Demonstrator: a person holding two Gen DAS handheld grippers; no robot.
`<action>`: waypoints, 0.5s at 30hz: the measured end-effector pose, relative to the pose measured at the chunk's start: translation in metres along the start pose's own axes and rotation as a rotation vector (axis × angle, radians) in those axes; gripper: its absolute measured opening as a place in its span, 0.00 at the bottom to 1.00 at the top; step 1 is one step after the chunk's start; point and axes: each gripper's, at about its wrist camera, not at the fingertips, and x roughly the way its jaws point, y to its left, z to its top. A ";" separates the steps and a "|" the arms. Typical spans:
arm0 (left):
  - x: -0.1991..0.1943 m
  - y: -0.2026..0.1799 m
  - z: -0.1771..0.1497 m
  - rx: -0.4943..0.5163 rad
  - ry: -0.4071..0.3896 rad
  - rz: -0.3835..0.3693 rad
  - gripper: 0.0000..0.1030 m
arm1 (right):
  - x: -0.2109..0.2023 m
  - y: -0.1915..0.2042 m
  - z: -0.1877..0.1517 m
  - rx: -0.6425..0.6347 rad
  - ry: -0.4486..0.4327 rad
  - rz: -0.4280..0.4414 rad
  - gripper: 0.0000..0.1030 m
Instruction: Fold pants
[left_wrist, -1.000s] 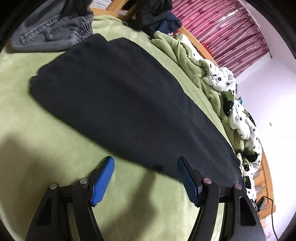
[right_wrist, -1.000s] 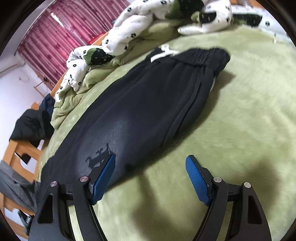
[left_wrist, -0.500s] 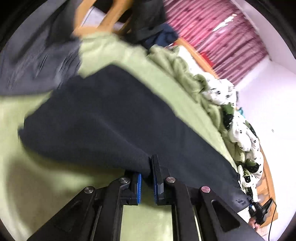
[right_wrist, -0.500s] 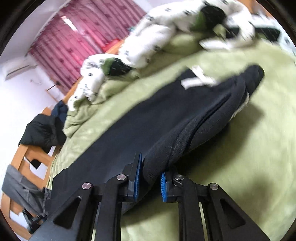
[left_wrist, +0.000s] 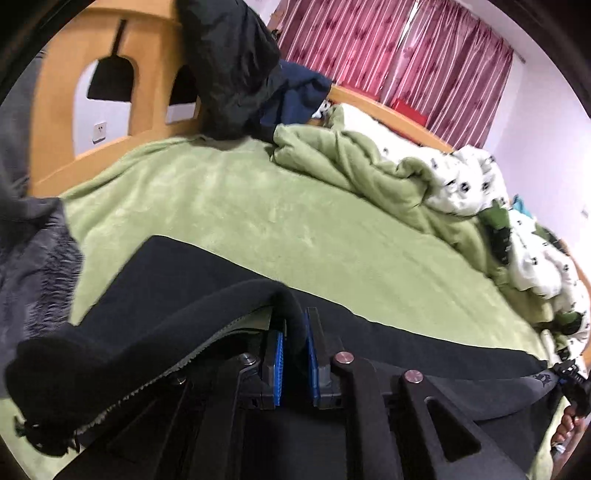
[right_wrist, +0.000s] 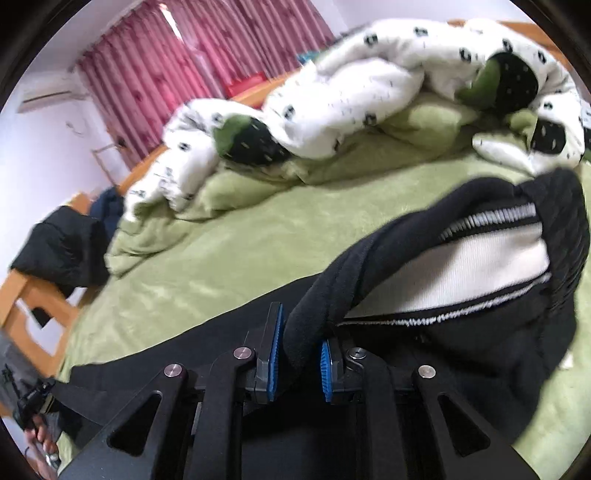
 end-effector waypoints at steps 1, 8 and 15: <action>0.008 -0.001 0.000 -0.007 0.011 0.011 0.20 | 0.014 -0.001 0.001 0.021 0.025 -0.003 0.24; 0.009 -0.007 -0.018 0.006 0.071 0.007 0.66 | 0.030 -0.001 -0.019 0.058 0.113 0.025 0.53; -0.058 0.021 -0.065 -0.011 0.118 -0.056 0.75 | -0.047 -0.007 -0.073 -0.040 0.096 -0.032 0.65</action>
